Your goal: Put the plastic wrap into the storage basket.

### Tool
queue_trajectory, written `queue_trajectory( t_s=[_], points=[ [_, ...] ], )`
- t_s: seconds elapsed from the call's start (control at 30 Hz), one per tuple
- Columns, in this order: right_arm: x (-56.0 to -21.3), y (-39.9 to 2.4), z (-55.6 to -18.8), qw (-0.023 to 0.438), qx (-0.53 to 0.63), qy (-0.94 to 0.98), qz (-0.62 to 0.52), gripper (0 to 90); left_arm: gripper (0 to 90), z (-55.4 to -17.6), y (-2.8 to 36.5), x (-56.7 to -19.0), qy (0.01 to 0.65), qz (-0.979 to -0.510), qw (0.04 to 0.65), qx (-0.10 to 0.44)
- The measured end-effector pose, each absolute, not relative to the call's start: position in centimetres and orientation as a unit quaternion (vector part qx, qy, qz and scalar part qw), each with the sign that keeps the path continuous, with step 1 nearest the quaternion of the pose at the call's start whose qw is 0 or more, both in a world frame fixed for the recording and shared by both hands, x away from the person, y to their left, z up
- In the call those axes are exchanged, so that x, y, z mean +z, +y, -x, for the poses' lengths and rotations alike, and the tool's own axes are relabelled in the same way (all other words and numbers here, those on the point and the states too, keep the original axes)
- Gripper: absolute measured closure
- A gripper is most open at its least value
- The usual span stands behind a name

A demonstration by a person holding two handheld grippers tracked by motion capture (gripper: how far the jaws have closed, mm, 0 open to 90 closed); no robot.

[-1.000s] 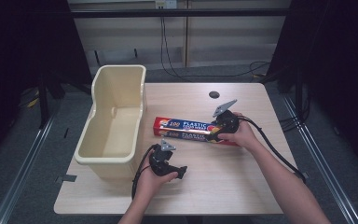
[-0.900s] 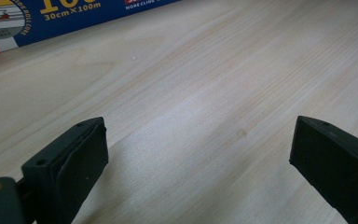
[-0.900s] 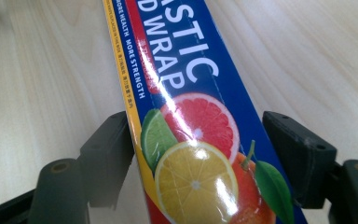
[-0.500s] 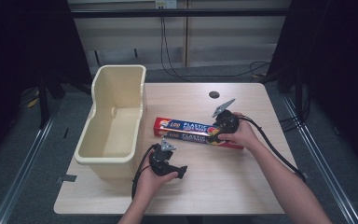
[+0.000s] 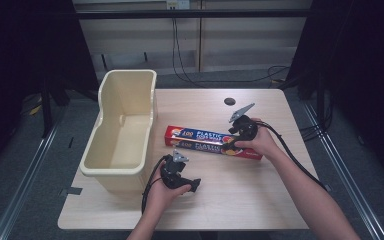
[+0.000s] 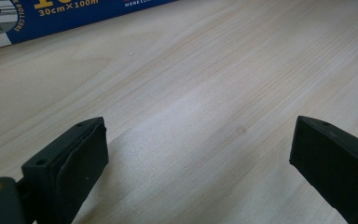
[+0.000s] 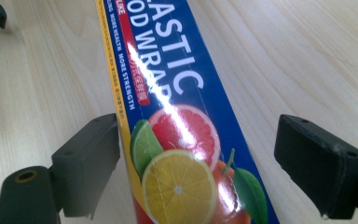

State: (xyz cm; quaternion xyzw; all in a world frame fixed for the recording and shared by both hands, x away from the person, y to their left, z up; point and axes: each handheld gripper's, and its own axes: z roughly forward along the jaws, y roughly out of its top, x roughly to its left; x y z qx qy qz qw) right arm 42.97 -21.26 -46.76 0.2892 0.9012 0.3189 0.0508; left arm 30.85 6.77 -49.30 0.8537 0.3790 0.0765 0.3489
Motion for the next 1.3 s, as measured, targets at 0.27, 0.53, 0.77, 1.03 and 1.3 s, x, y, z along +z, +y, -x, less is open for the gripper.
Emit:
queue_trajectory(
  t_s=[0.27,0.53,0.77,1.03,1.3],
  points=[
    [-47.0,-20.8,-43.5,0.043,0.321,0.902,-0.287,10.9,4.0,-30.9,6.8,-49.5,0.383,-0.853,0.348,0.072],
    [-47.6,-19.5,-43.6,0.022,0.270,0.928,-0.255,30.3,4.0,-30.8,6.7,-49.5,0.385,-0.851,0.351,0.071],
    [-47.5,-19.5,-43.2,0.038,0.266,0.934,-0.236,39.9,4.2,-30.8,6.7,-49.4,0.378,-0.854,0.349,0.074],
    [-46.5,-21.7,-42.3,0.040,0.288,0.929,-0.231,41.7,4.0,-30.6,6.8,-48.7,0.383,-0.852,0.351,0.068],
    [-44.1,-24.5,-40.7,0.045,0.293,0.929,-0.223,41.5,1.8,-30.6,6.4,-46.6,0.358,-0.858,0.366,0.046]
  ],
)
